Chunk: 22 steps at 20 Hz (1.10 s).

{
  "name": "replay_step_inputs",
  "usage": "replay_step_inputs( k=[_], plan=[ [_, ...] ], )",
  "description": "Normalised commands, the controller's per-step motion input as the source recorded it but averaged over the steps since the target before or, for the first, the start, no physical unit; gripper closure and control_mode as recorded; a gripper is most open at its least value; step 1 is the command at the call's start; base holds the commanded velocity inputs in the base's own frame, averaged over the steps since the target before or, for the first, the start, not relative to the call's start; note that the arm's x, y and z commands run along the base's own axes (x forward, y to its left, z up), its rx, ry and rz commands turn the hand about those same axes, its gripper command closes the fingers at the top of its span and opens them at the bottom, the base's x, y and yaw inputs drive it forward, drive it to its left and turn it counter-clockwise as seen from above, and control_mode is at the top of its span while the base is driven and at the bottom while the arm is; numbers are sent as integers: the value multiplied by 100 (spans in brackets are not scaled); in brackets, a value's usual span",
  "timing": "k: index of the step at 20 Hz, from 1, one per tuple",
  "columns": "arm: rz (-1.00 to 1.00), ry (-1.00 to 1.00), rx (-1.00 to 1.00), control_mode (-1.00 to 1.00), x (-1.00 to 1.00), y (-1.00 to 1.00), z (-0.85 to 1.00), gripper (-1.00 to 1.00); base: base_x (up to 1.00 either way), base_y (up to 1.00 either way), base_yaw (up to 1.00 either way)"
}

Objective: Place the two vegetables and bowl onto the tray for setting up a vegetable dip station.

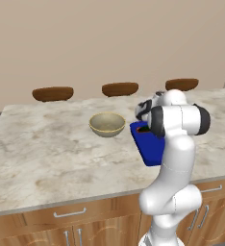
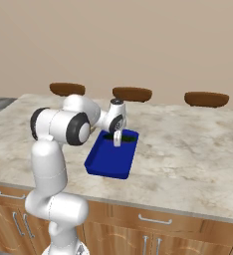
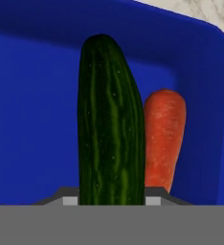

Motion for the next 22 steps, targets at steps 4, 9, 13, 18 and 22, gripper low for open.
replay_step_inputs(
  k=[4,9,13,18,22],
  plan=[
    [0,-8,0,-100,13,0,-12,100,0,0,0],
    [0,-2,0,-100,17,0,0,100,0,0,0],
    [0,0,0,-100,15,0,0,100,0,0,0],
    [0,-1,0,-100,12,0,0,100,0,0,0],
    [0,0,0,-100,0,0,0,-100,0,0,0]
  ],
)
